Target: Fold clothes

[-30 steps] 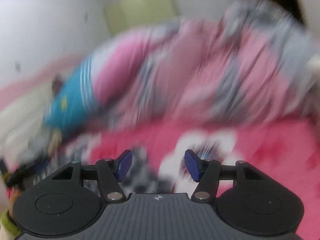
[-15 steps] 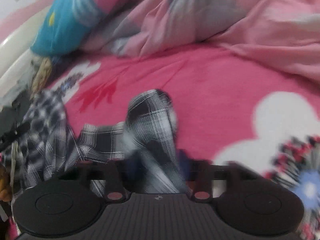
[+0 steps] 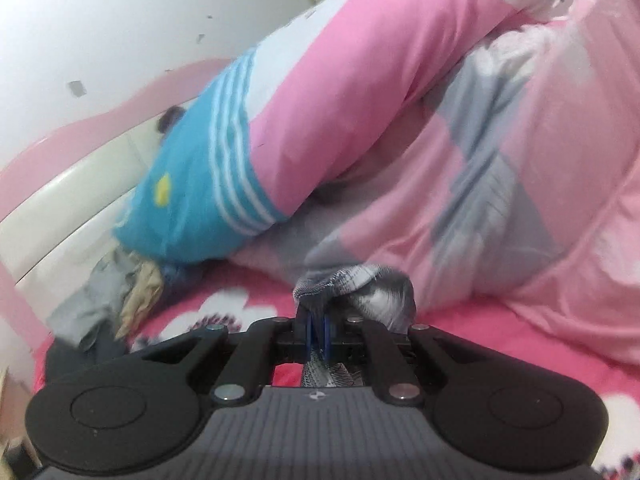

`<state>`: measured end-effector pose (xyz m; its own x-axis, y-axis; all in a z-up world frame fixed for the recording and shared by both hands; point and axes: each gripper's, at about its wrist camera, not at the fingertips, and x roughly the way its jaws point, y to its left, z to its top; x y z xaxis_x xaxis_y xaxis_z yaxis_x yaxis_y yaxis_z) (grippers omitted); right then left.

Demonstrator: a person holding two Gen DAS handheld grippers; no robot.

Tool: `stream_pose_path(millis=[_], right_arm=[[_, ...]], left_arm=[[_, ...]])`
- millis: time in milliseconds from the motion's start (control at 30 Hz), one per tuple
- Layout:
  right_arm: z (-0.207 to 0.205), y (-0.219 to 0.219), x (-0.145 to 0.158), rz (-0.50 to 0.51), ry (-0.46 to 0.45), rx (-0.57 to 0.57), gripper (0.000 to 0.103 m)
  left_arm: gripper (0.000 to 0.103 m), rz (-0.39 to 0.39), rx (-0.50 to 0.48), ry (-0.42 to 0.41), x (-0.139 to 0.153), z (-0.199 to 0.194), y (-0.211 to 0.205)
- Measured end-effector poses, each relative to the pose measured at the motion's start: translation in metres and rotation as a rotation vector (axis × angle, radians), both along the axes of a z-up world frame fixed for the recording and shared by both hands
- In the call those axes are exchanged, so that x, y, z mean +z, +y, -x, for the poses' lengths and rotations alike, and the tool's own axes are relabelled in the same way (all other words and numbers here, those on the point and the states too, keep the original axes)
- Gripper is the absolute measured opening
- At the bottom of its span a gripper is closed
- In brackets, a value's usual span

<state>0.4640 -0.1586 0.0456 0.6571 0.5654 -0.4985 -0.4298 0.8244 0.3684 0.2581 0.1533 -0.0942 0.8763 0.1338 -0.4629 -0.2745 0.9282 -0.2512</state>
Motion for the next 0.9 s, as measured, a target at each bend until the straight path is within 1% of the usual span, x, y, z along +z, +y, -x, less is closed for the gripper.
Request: stream_pose_path(millis=[33, 133, 200, 233, 267, 300, 333, 433, 467, 500, 567, 600, 667, 733, 767, 800, 833, 867, 900], right_arm=[[-0.012, 0.010, -0.006, 0.010, 0.015, -0.014, 0.006], [-0.042, 0.036, -0.041, 0.101, 0.065, -0.059, 0.009], [-0.049, 0.043, -0.058, 0.172, 0.091, -0.074, 0.023], [-0.047, 0.039, -0.061, 0.189, 0.097, -0.101, 0.027], [-0.039, 0.030, -0.060, 0.182, 0.092, -0.121, 0.032], [-0.030, 0.016, -0.054, 0.153, 0.084, -0.132, 0.040], [-0.021, 0.002, -0.047, 0.125, 0.076, -0.142, 0.045], [0.030, -0.051, -0.019, 0.081, 0.062, -0.144, 0.059], [0.052, -0.069, -0.016, 0.097, 0.076, -0.143, 0.071], [0.074, -0.085, -0.013, 0.114, 0.091, -0.141, 0.081], [0.114, -0.107, -0.025, 0.170, 0.163, -0.107, 0.086], [0.135, -0.114, -0.038, 0.205, 0.210, -0.091, 0.087], [0.165, -0.118, -0.069, 0.281, 0.281, -0.090, 0.086], [0.184, -0.114, -0.095, 0.304, 0.321, -0.085, 0.080], [0.191, -0.108, -0.107, 0.319, 0.323, -0.061, 0.068], [0.203, -0.101, -0.110, 0.346, 0.279, -0.067, 0.062], [0.214, -0.095, -0.112, 0.371, 0.237, -0.071, 0.050], [0.226, -0.091, -0.110, 0.377, 0.223, -0.064, 0.024], [0.240, -0.094, -0.103, 0.356, 0.227, -0.078, 0.016]], left_arm=[[0.056, -0.006, -0.001, 0.001, -0.001, 0.000, -0.001], [0.056, -0.019, -0.009, 0.005, -0.002, -0.001, -0.002], [0.056, -0.028, -0.013, 0.011, -0.003, -0.002, -0.003], [0.056, -0.028, -0.013, 0.014, -0.003, -0.002, -0.003], [0.056, -0.026, -0.011, 0.015, -0.003, -0.002, -0.002], [0.056, -0.024, -0.010, 0.014, -0.003, -0.002, -0.002], [0.056, -0.022, -0.009, 0.010, -0.002, -0.001, -0.001], [0.056, -0.023, -0.002, -0.001, -0.001, 0.001, -0.001], [0.056, -0.020, 0.001, -0.004, 0.000, 0.001, 0.000], [0.056, -0.017, 0.006, -0.007, 0.001, 0.002, 0.000], [0.056, -0.012, 0.014, -0.016, 0.003, 0.004, 0.001], [0.056, -0.012, 0.017, -0.021, 0.004, 0.005, 0.002], [0.056, -0.016, 0.026, -0.030, 0.005, 0.007, 0.003], [0.056, -0.023, 0.037, -0.031, 0.004, 0.008, 0.003], [0.056, -0.026, 0.047, -0.028, 0.003, 0.008, 0.004], [0.056, -0.026, 0.054, -0.026, 0.003, 0.009, 0.005], [0.056, -0.021, 0.058, -0.027, 0.003, 0.009, 0.007], [0.056, -0.015, 0.062, -0.029, 0.003, 0.010, 0.009], [0.056, -0.009, 0.062, -0.033, 0.004, 0.011, 0.010]])
